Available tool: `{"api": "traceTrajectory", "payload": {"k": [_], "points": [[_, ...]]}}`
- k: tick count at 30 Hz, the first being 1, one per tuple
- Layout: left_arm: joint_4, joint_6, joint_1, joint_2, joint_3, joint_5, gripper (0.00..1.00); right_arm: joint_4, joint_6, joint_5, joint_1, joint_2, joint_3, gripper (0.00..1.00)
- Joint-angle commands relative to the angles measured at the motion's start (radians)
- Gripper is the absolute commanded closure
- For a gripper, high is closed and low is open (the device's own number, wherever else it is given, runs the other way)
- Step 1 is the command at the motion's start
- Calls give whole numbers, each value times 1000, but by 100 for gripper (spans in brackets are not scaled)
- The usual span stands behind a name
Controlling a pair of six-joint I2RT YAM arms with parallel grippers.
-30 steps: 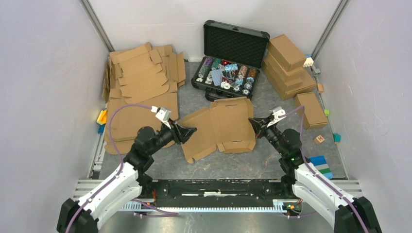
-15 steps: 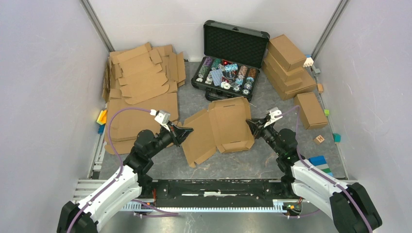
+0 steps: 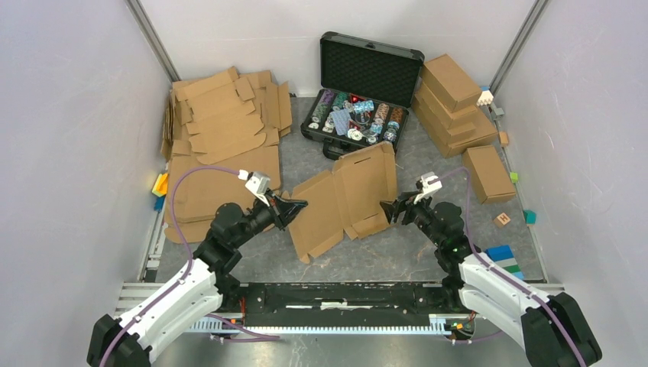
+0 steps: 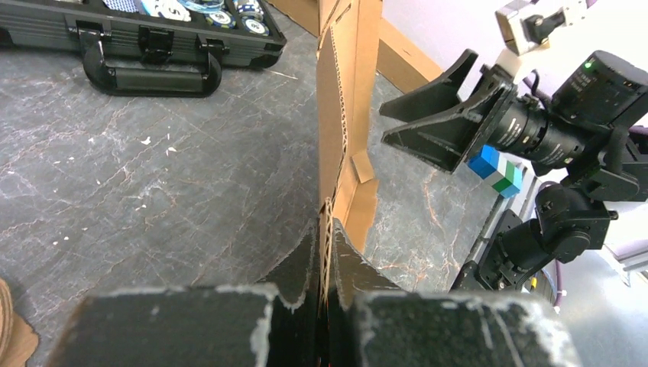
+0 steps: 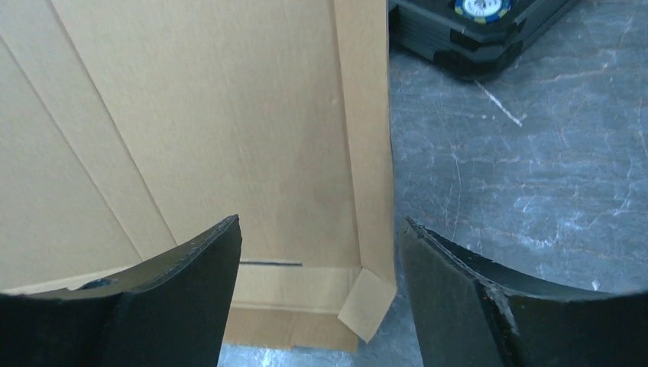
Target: Fold the paper box
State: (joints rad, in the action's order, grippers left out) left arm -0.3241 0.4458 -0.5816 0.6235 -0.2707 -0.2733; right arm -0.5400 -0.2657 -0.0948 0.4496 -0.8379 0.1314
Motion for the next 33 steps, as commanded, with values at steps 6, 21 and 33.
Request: {"api": "traceTrajectory", "payload": {"k": [6,21,33], "points": [[14,-121,-32,30,-111,-30,98,185,2,88,2,2,2,2],[81,-217,-51,78,-147,36,98,153,72,-61,33,-175,23,10],[59,-211,-60,73,-127,31,98,155,113,41,170,-198,23,17]]}}
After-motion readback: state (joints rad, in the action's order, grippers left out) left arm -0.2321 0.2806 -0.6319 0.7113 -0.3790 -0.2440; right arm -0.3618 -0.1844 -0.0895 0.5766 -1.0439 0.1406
